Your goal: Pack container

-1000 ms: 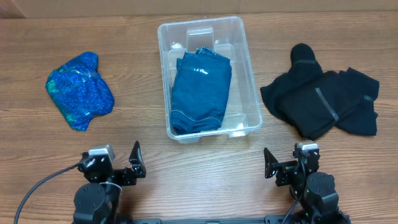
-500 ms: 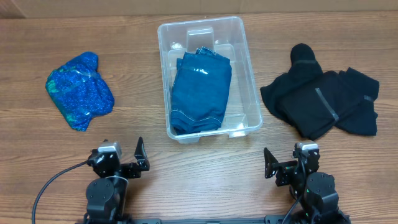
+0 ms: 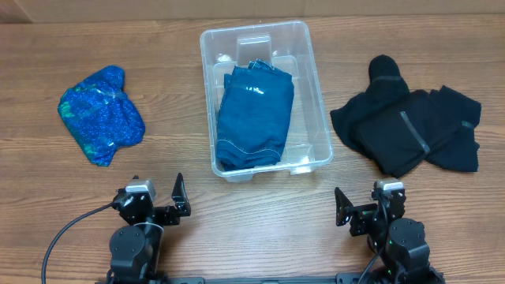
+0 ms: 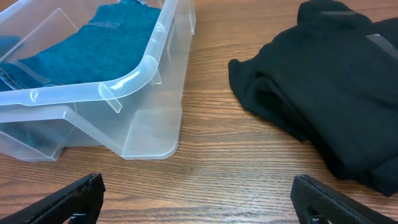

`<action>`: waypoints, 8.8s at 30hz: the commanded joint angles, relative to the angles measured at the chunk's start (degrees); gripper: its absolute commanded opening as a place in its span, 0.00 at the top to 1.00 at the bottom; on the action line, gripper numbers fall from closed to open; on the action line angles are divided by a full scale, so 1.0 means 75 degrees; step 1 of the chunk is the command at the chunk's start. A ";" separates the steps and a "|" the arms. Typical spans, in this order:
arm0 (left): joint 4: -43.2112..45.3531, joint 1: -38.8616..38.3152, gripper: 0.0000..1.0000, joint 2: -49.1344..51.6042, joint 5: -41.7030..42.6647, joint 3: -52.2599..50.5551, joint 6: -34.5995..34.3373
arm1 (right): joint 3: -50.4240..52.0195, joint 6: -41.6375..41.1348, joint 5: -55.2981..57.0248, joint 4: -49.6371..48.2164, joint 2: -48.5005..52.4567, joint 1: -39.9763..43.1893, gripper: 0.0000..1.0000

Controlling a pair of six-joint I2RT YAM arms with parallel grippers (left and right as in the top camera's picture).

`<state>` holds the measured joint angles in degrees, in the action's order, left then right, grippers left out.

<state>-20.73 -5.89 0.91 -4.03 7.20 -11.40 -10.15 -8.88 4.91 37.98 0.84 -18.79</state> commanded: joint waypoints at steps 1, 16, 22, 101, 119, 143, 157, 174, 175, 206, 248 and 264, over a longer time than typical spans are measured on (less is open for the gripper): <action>0.0032 0.0041 0.00 -0.0085 0.0090 -0.0140 0.0152 | 0.0140 0.0050 0.0073 -0.0026 -0.0090 0.0029 0.00; 0.0032 0.0041 0.00 -0.0085 0.0090 -0.0140 0.0152 | 0.0140 0.0050 0.0073 -0.0026 -0.0090 0.0029 0.00; 0.0032 0.0041 0.00 -0.0085 0.0090 -0.0140 0.0152 | 0.0140 0.0050 0.0073 -0.0026 -0.0090 0.0029 0.00; 0.0032 0.0041 0.00 -0.0085 0.0090 -0.0140 0.0152 | 0.0146 -0.3168 0.0746 -0.0615 -0.0090 0.0029 0.00; 0.0032 0.0041 0.00 -0.0085 0.0090 -0.0140 0.0152 | -0.2419 -0.2334 0.1087 -0.0583 0.3564 0.0032 0.00; 0.0032 0.0041 0.00 -0.0085 0.0090 -0.0140 0.0152 | -0.4613 -0.0691 -0.1725 -0.0944 0.7997 0.6038 0.00; 0.0032 0.0041 0.00 -0.0085 0.0090 -0.0140 0.0152 | -0.4613 -0.0699 -0.2404 -0.2605 1.1695 0.6808 0.00; 0.0032 0.0041 0.00 -0.0085 0.0090 -0.0140 0.0152 | -0.4718 -0.1192 -0.4730 -0.4095 1.2747 0.6548 0.14; 0.0032 0.0041 0.00 -0.0085 0.0090 -0.0140 0.0152 | -0.4806 -0.1192 -0.4730 -0.3981 1.2747 0.6548 0.14; 0.0032 0.0041 0.00 -0.0085 0.0090 -0.0140 0.0152 | -0.7169 -0.0577 -0.4436 -0.0997 1.2899 0.6347 0.07; 0.0032 0.0041 0.00 -0.0085 0.0090 -0.0140 0.0152 | -0.7956 -0.0402 -0.4045 0.1690 1.3033 0.5724 0.96; 0.0032 0.0041 0.00 -0.0085 0.0090 -0.0140 0.0152 | -1.0398 -0.2436 -0.5272 0.1580 1.1634 0.4360 0.96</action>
<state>-20.56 -5.89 0.86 -4.01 7.09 -11.38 -84.88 -18.61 -30.17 54.00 92.29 19.88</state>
